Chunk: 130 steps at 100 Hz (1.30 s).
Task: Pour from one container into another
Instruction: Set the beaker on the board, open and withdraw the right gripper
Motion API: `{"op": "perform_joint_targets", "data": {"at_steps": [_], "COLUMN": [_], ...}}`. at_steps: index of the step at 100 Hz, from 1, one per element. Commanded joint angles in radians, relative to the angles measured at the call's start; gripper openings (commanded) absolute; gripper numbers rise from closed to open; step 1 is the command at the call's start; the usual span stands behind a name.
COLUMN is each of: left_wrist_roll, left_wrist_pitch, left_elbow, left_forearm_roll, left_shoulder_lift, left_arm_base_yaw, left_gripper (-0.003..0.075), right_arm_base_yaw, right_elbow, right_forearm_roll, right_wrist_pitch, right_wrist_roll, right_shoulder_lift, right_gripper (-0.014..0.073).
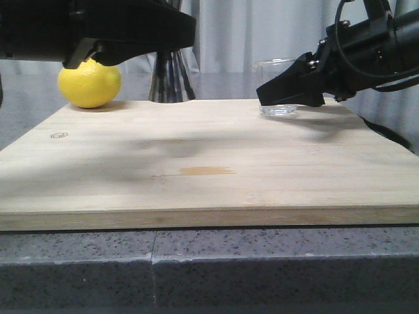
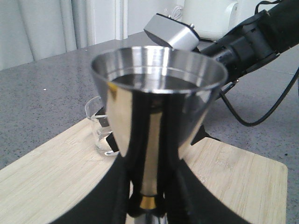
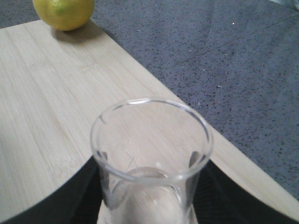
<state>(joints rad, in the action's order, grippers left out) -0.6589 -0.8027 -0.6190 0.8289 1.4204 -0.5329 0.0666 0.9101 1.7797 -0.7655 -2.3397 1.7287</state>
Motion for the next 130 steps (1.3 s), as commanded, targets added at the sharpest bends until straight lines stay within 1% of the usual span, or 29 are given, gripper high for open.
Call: {"op": "perform_joint_targets", "data": {"at_steps": [1,26,47,54,64,71,108,115,130], "left_wrist_roll": [-0.005,-0.005,-0.005,-0.005,-0.005,-0.005,-0.005,-0.005,-0.005], "left_wrist_pitch": [-0.074,-0.074,-0.074,-0.074,-0.074,-0.074,-0.074,-0.074,-0.074], "left_elbow": [-0.030,-0.030,-0.030,-0.030,-0.030,-0.030,-0.030,-0.030,-0.030], "left_forearm_roll": [-0.040,-0.040,-0.040,-0.040,-0.040,-0.040,-0.040,-0.040,-0.040], "left_shoulder_lift": [-0.035,-0.035,-0.035,-0.035,-0.035,-0.035,-0.035,-0.035,-0.035], "left_arm_base_yaw": [0.002,0.002,0.002,0.002,0.002,0.002,0.002,0.002,0.002], "left_gripper": [-0.0019,-0.0019,-0.0019,-0.0019,-0.0019,-0.0019,-0.0019,-0.0019,-0.0019], "right_arm_base_yaw": [-0.007,-0.007,-0.007,-0.007,-0.007,-0.007,-0.007,-0.007,-0.007], "right_elbow": [0.024,0.024,0.024,0.024,0.024,0.024,0.024,0.024,0.033], "right_forearm_roll": [0.048,0.048,0.048,0.048,0.048,0.048,0.048,0.048,0.048], "right_wrist_pitch": [-0.086,-0.101,-0.073,-0.071,-0.071,-0.071,-0.093,-0.103,-0.107], "right_wrist_roll": [-0.013,-0.018,-0.021,-0.021,-0.021,-0.021,-0.021,-0.021,-0.021], "right_shoulder_lift": [-0.028,-0.013,-0.013,-0.013,-0.013,-0.013,-0.013,-0.013,-0.013], "right_gripper": [0.0225,0.0225,0.0232,0.0260,0.0338,0.0377,0.0394,0.0440,0.0604]}}
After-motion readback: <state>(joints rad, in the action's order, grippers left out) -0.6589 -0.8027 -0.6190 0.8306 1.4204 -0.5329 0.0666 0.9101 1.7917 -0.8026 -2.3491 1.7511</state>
